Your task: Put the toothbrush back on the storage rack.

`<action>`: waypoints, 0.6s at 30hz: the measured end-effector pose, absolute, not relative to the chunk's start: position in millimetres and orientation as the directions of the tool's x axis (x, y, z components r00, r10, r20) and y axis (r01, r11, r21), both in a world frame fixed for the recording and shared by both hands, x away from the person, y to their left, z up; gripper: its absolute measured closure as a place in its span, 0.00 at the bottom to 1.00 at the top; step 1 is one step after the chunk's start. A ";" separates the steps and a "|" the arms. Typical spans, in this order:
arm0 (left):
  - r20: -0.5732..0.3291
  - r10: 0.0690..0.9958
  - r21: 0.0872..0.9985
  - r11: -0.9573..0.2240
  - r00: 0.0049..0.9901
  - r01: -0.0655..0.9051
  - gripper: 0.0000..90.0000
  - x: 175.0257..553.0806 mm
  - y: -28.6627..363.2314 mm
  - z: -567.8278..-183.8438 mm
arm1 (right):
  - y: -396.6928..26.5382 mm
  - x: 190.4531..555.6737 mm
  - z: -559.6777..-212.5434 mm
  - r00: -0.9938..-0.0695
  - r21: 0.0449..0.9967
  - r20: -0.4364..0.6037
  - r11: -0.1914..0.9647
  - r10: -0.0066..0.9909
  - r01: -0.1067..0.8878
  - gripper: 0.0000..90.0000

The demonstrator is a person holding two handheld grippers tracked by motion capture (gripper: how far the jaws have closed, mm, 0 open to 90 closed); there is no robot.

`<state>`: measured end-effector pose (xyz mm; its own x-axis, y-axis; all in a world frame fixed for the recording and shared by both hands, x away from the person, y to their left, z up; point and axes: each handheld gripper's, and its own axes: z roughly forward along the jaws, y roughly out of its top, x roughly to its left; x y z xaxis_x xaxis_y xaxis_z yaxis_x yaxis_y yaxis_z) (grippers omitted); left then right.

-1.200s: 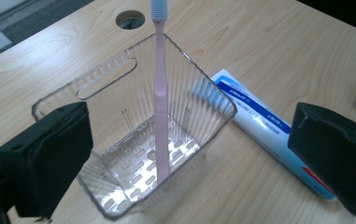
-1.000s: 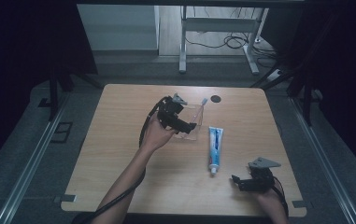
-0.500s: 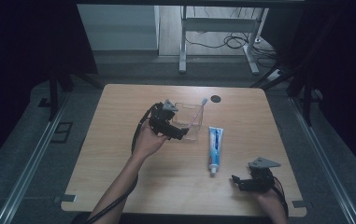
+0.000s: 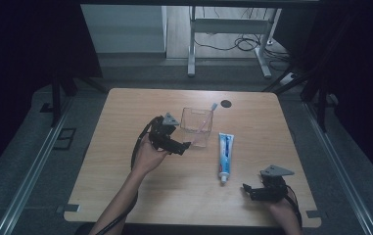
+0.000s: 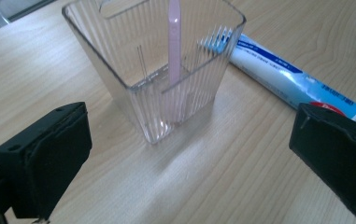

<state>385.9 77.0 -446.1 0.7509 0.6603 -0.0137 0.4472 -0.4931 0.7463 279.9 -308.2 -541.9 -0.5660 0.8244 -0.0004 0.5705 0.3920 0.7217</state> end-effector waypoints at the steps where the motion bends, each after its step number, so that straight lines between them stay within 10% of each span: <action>1: -0.014 0.661 0.746 -0.493 0.750 0.448 0.00 384.8 78.7 -447.8 | -308.2 279.8 -541.9 -0.566 0.721 0.000 0.392 0.825 0.571 0.11; 18: -0.030 0.685 0.751 -0.465 0.728 0.468 0.00 361.8 103.8 -476.2 | -308.2 279.7 -541.8 -0.564 0.721 0.001 0.391 0.826 0.573 0.11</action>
